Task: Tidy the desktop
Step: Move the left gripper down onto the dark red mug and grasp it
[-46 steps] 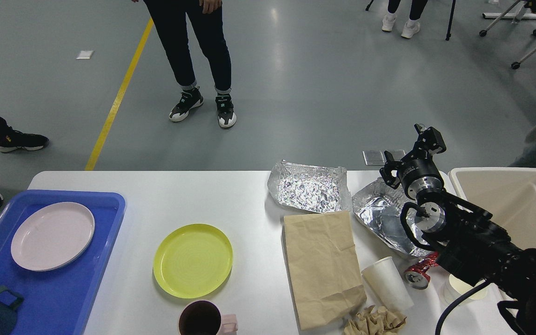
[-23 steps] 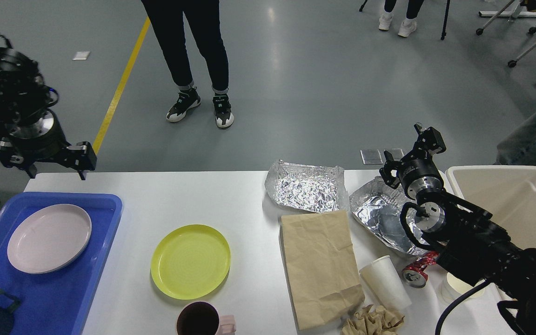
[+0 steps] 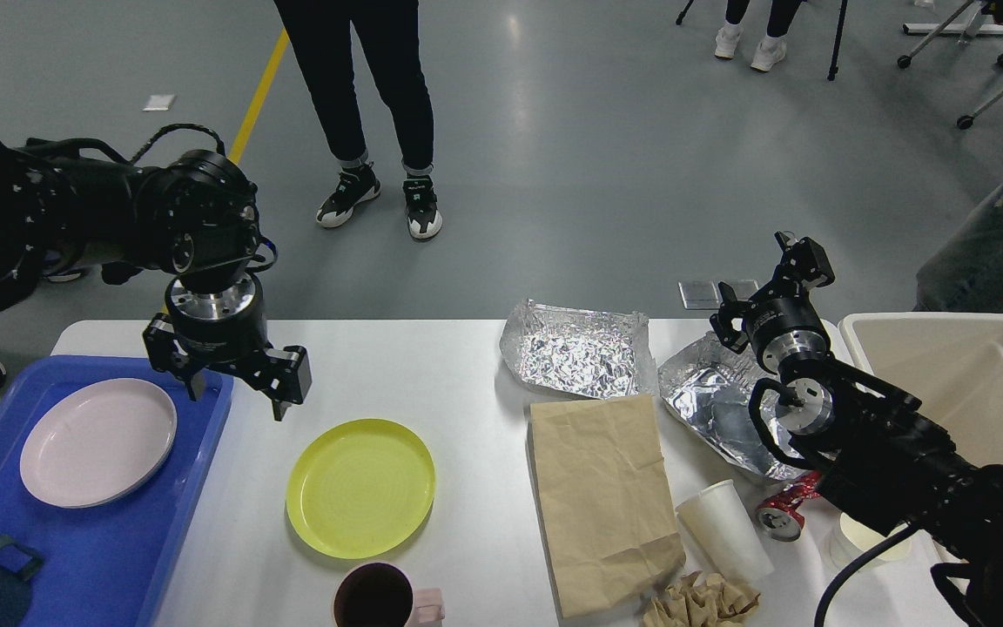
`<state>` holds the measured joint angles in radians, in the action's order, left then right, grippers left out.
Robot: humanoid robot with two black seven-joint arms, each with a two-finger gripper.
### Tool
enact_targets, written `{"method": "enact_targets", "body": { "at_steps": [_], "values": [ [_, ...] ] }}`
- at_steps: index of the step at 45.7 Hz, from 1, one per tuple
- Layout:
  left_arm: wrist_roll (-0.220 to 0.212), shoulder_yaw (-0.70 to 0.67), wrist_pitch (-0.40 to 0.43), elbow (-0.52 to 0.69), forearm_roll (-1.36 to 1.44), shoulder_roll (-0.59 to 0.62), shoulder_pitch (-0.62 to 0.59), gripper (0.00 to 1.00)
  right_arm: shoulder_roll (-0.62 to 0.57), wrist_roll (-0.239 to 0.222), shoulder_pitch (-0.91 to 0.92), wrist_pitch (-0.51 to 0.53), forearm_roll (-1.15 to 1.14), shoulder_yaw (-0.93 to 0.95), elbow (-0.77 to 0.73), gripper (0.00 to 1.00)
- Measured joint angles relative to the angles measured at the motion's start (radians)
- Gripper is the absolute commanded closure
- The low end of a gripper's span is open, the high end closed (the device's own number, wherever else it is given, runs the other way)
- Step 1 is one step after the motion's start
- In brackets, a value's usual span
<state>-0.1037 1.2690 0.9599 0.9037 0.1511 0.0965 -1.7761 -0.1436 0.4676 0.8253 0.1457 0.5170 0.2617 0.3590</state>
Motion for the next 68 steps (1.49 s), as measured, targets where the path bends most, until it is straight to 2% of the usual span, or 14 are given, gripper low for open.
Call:
{"method": "enact_targets", "body": {
  "at_steps": [11,27,47,60,68],
  "values": [
    [0.011,-0.074,0.000,0.020,-0.014,-0.051,0.016,0.07,0.000,0.000,0.000,0.000,0.000,0.000,0.000,0.00],
    [-0.001,-0.191,0.000,0.115,-0.012,-0.062,0.092,0.07,0.000,0.000,0.000,0.000,0.000,0.000,0.000,0.00],
    [-0.006,-0.204,0.000,0.128,-0.009,-0.059,0.169,0.07,0.000,0.000,0.000,0.000,0.000,0.000,0.000,0.00],
    [-0.025,-0.205,0.000,0.128,-0.008,-0.063,0.216,0.07,0.000,0.000,0.000,0.000,0.000,0.000,0.000,0.00],
    [-0.031,-0.227,0.000,0.114,-0.006,-0.063,0.252,0.13,0.000,0.000,0.000,0.000,0.000,0.000,0.000,0.00]
  ]
}}
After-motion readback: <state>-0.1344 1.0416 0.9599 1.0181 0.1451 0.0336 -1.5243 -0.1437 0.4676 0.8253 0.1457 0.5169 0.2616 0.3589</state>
